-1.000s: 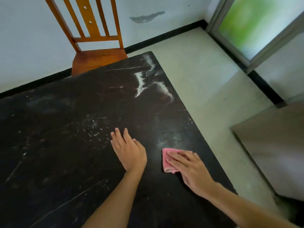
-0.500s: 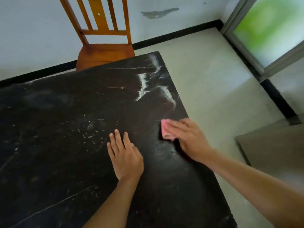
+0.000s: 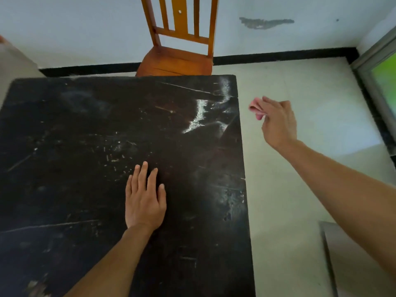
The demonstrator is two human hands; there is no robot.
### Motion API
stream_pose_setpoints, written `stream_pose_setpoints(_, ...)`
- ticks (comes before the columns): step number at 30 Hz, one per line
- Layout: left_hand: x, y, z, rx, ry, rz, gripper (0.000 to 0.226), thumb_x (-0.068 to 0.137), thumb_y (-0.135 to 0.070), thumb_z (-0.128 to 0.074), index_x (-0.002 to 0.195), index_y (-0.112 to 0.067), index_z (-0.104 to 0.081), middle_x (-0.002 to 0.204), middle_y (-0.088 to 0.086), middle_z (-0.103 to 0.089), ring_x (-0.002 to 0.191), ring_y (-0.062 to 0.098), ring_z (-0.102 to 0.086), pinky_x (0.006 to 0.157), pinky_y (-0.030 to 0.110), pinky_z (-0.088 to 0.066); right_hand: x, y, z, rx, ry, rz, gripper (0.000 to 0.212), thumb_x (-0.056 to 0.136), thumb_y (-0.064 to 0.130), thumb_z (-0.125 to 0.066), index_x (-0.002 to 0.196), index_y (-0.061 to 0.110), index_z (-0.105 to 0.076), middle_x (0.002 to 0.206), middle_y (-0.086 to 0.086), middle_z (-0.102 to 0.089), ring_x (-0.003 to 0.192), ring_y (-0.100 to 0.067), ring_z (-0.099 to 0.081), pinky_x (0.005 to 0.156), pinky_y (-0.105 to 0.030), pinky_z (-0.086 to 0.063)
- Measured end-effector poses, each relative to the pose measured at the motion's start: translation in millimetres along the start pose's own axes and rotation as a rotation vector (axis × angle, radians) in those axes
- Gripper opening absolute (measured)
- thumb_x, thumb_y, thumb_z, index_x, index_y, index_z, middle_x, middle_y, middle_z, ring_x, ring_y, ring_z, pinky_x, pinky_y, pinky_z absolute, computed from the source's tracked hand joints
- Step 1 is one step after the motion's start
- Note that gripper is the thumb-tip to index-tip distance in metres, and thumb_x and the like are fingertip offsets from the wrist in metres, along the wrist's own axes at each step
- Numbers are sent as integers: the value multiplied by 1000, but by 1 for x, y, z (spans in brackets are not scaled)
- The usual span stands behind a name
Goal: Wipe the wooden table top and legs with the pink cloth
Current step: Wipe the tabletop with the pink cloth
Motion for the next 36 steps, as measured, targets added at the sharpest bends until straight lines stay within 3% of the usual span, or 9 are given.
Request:
stream_pose_setpoints(4,0,2,1,-1,-3,8,59,95,-43,-20,140,-13,-42,157,7,-24,147,21,-11,119,39,-11,-65,106,-15,143,-4,413,47,87,8,-38,126,15,-64,131,0,-62,97,-28,-51,74,-40,-48)
stream_pose_setpoints(8,1,4,0,1,7,21,58,95,-43,-20,140,-15,-42,157,7,-23,147,21,-12,119,39,-12,-136,150,-72,62,178,722,55,76,11,-71,129,22,-62,132,5,-61,113,-20,-44,92,-40,-44)
stream_pose_setpoints(11,1,6,-2,-4,8,20,55,96,-43,-22,140,-16,-41,157,7,-22,147,21,-11,119,38,-10,-85,108,-73,130,140,545,46,81,7,-69,125,19,-66,129,4,-64,109,-21,-45,86,-42,-46)
stream_pose_setpoints(15,2,5,-1,2,6,9,54,96,-42,-23,140,-16,-42,157,7,-23,147,22,-12,119,39,-11,9,51,-57,109,99,219,47,89,4,-37,126,15,-65,125,-3,-66,99,-35,-50,79,-48,-50)
stream_pose_setpoints(19,2,5,-1,10,15,4,54,96,-42,-23,140,-17,-40,157,8,-22,147,21,-11,119,38,-9,58,14,-50,-9,164,-4,37,93,-7,-44,116,16,-62,120,-5,-65,105,-33,-46,84,-44,-46)
stream_pose_setpoints(22,3,5,-1,15,14,-2,53,97,-41,-24,140,-16,-41,157,9,-23,147,22,-12,119,40,-11,43,54,-30,85,7,87,42,94,-3,-38,118,22,-60,113,6,-66,96,-27,-49,78,-38,-45)
stream_pose_setpoints(25,3,5,-2,15,24,-6,53,96,-40,-25,139,-15,-42,156,10,-24,147,23,-13,118,41,-12,-23,131,-46,168,94,350,49,90,8,-32,120,33,-61,117,15,-62,89,-24,-51,76,-39,-44)
stream_pose_setpoints(30,3,6,-3,24,28,-12,50,95,-38,-27,137,-16,-44,155,11,-27,146,24,-16,117,40,-12,-115,180,-83,80,215,703,43,85,18,-47,124,23,-65,130,3,-62,106,-22,-47,83,-41,-47)
stream_pose_setpoints(36,3,5,-3,6,16,-26,49,96,-38,-28,138,-16,-42,155,11,-26,146,24,-15,117,42,-14,31,60,-52,-46,159,118,49,90,-2,-32,121,20,-63,133,-2,-61,99,-35,-49,78,-43,-48)
Point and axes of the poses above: each hand's wrist, its own x-axis towards the middle knuckle, its own z-axis out of the back of the hand, y = z × x, the point moved 10 cm from there along x, towards the middle knuckle
